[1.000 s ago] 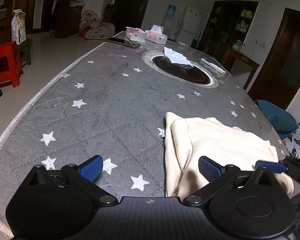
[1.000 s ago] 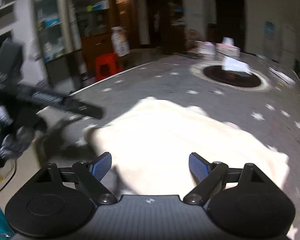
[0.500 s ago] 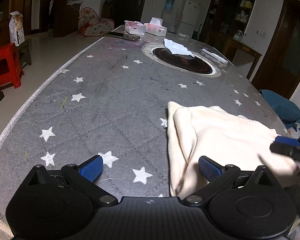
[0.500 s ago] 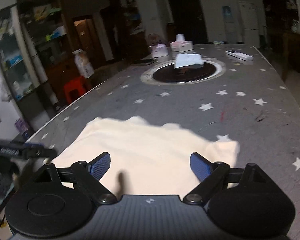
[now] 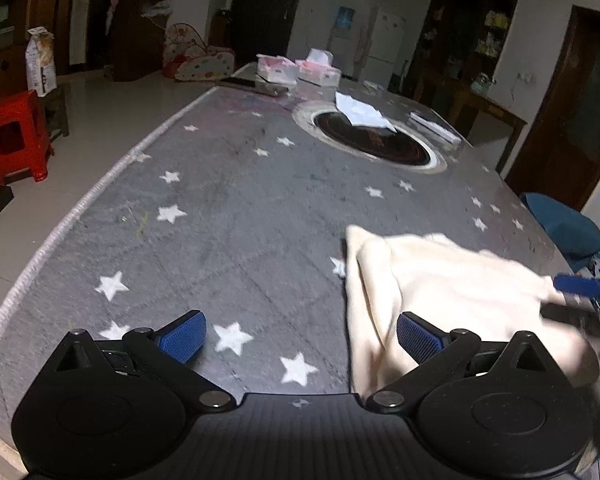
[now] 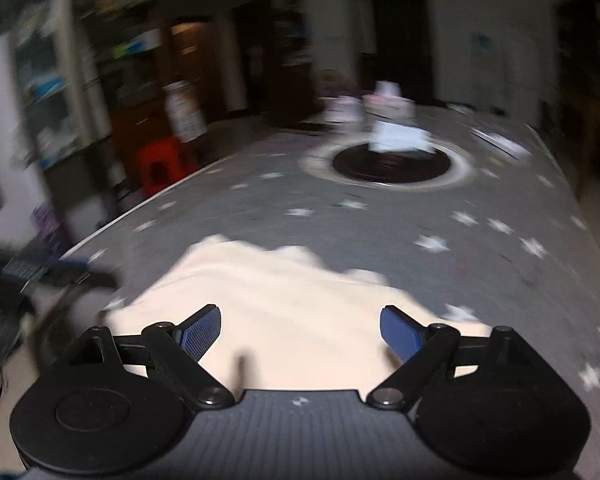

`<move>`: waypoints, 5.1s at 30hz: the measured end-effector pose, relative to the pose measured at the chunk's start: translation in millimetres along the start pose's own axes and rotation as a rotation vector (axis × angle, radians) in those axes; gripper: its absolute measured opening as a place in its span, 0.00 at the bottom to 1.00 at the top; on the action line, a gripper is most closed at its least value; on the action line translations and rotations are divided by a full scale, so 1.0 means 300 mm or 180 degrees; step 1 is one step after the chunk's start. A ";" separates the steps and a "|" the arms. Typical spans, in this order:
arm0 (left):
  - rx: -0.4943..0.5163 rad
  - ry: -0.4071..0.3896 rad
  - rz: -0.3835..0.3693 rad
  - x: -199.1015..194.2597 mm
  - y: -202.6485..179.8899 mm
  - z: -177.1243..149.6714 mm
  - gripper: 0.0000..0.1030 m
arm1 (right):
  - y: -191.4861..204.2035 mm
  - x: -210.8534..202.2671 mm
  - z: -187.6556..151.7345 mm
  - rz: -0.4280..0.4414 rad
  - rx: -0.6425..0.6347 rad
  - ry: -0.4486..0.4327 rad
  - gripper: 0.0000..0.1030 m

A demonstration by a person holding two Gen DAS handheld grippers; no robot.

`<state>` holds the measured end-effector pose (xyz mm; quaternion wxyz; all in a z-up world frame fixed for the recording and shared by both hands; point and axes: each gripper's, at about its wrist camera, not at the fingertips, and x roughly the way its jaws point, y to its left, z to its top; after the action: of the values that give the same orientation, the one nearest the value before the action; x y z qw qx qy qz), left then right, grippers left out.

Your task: Fold clothes

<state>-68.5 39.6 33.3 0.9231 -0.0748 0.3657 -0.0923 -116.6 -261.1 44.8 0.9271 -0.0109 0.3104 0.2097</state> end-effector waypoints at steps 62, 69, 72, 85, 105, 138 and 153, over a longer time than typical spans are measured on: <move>-0.1191 0.0537 -0.1086 0.216 -0.023 0.034 0.17 | -0.084 -0.048 -0.053 -0.0197 0.0204 0.0029 0.40; -0.1011 0.0515 -0.0990 0.216 -0.049 0.043 0.17 | -0.280 -0.047 -0.087 -0.0628 0.0759 0.0092 0.42; -0.0938 0.0513 -0.0949 0.215 -0.059 0.047 0.17 | -0.315 -0.012 -0.097 -0.0569 0.0918 0.0132 0.41; -0.0469 0.0419 -0.0880 0.211 -0.162 0.135 0.14 | -0.325 -0.027 -0.064 -0.0454 0.0962 -0.0065 0.09; 0.0069 0.0366 -0.1125 0.437 -0.532 0.309 0.13 | -0.574 -0.126 0.087 -0.1151 0.0792 -0.0245 0.07; 0.0532 0.0282 -0.1020 0.561 -0.693 0.371 0.30 | -0.701 0.037 0.073 -0.0902 0.1112 -0.0064 0.15; 0.0682 0.0388 -0.1041 0.718 -0.794 0.354 0.30 | -0.708 0.165 0.067 -0.0932 0.1139 -0.0014 0.21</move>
<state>131.3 -232.8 16.4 0.8747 -0.0289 0.3919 -0.2837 14.5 -433.0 8.8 0.9355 0.1093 0.3357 0.0147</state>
